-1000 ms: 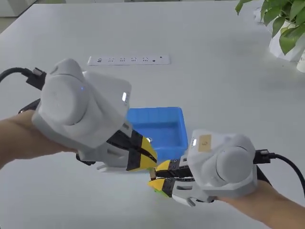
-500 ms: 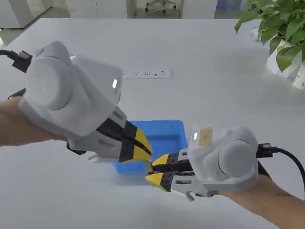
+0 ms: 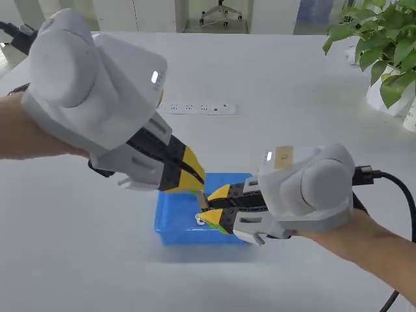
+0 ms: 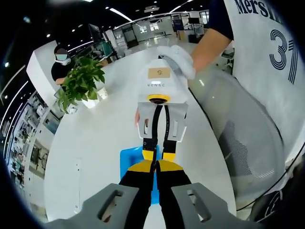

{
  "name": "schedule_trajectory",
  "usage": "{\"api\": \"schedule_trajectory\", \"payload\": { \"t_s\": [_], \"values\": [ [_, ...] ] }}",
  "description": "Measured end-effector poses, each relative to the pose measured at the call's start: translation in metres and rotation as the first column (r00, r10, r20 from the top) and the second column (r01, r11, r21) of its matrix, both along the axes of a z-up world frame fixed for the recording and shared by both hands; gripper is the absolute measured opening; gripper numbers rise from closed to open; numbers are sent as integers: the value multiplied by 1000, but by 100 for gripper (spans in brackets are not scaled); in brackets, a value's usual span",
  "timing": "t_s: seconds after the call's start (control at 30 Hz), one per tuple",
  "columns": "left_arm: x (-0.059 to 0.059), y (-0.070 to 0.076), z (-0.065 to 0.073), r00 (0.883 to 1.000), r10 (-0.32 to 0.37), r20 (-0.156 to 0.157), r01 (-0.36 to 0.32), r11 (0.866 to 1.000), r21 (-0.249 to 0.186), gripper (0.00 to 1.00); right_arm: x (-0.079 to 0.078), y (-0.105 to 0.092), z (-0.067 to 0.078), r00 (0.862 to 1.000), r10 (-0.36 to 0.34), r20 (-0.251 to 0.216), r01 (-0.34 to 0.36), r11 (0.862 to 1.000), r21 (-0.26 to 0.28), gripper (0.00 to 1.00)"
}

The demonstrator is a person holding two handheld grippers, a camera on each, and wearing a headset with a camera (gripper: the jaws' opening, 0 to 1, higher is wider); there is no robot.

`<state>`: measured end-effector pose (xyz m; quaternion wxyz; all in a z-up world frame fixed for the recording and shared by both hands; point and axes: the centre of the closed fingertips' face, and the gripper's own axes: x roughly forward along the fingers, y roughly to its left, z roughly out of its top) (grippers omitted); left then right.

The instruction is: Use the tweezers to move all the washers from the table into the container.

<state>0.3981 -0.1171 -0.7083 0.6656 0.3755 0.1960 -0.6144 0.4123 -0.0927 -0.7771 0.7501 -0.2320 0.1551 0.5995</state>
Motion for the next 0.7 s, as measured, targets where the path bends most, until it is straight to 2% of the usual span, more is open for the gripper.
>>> {"api": "schedule_trajectory", "payload": {
  "t_s": [0.17, 0.43, 0.6, 0.63, 0.7],
  "values": [
    [10, 2, -1, 1000, 2, 3, -2, 1000, 4, 5, 11, 2, -1, 1000, 4, 1, -4, 1000, 2, 10],
    [19, 4, -10, 1000, -1, -4, 1, 1000, 31, 5, 23, 8, -11, 999, 32, -9, -32, 999, -6, 10],
    [28, 6, -22, 1000, 5, -25, -4, 999, 41, 5, 30, 10, -23, 999, 39, -24, -39, 999, -18, 10],
    [31, 8, -26, 998, 32, -46, -31, 999, 33, 5, 32, 9, -27, 999, 40, -24, -41, 999, -27, 10],
    [35, 11, -33, 998, 41, -50, -39, 999, 38, 5, 36, 8, -33, 999, 34, -37, -35, 999, -31, 10]
  ]
}}
